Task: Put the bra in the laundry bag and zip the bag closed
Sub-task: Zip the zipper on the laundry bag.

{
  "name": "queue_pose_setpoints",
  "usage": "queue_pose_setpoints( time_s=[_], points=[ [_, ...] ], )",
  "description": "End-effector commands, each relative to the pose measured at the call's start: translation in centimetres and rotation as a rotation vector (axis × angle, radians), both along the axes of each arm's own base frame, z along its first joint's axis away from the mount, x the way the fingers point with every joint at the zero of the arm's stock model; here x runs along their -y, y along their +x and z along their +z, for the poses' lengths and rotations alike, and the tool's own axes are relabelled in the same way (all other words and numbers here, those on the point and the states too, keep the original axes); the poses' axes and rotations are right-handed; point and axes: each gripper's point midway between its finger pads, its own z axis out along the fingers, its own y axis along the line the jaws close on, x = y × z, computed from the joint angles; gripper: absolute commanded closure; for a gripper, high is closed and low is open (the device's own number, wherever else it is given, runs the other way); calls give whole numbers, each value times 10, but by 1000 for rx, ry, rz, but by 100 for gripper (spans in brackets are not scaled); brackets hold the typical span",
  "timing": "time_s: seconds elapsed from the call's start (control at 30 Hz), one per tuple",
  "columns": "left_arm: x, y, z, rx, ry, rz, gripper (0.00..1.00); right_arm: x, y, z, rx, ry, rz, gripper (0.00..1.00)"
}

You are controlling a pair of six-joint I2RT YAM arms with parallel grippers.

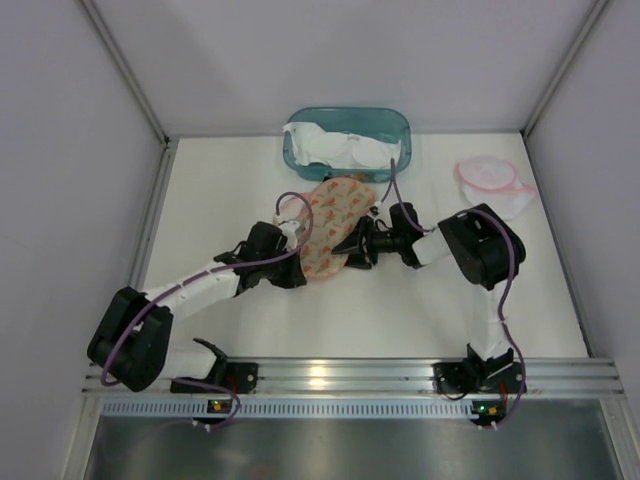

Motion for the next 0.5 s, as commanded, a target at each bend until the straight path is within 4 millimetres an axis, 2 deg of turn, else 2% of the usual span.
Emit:
queue_pose_setpoints(
  time_s=[0.0, 0.07, 0.1, 0.17, 0.37, 0.43, 0.47],
  points=[
    [2, -2, 18, 21, -34, -42, 100, 13, 8, 8, 29, -44, 12, 40],
    [9, 5, 34, 74, -92, -27, 100, 15, 6, 19, 42, -43, 19, 30],
    [12, 7, 39, 74, -111, -15, 100, 16, 0, 21, 34, -38, 39, 29],
    [16, 14, 45, 81, -123, 15, 100, 19, -6, 28, 25, -31, 53, 28],
    [31, 24, 48, 67, -150, 94, 100, 28, -37, 29, -111, -52, 66, 30],
    [39, 23, 49, 65, -165, 95, 100, 26, -38, 37, -90, -35, 52, 29],
    [43, 24, 49, 62, -170, 104, 100, 24, -41, 35, -120, -40, 26, 28]
  ],
)
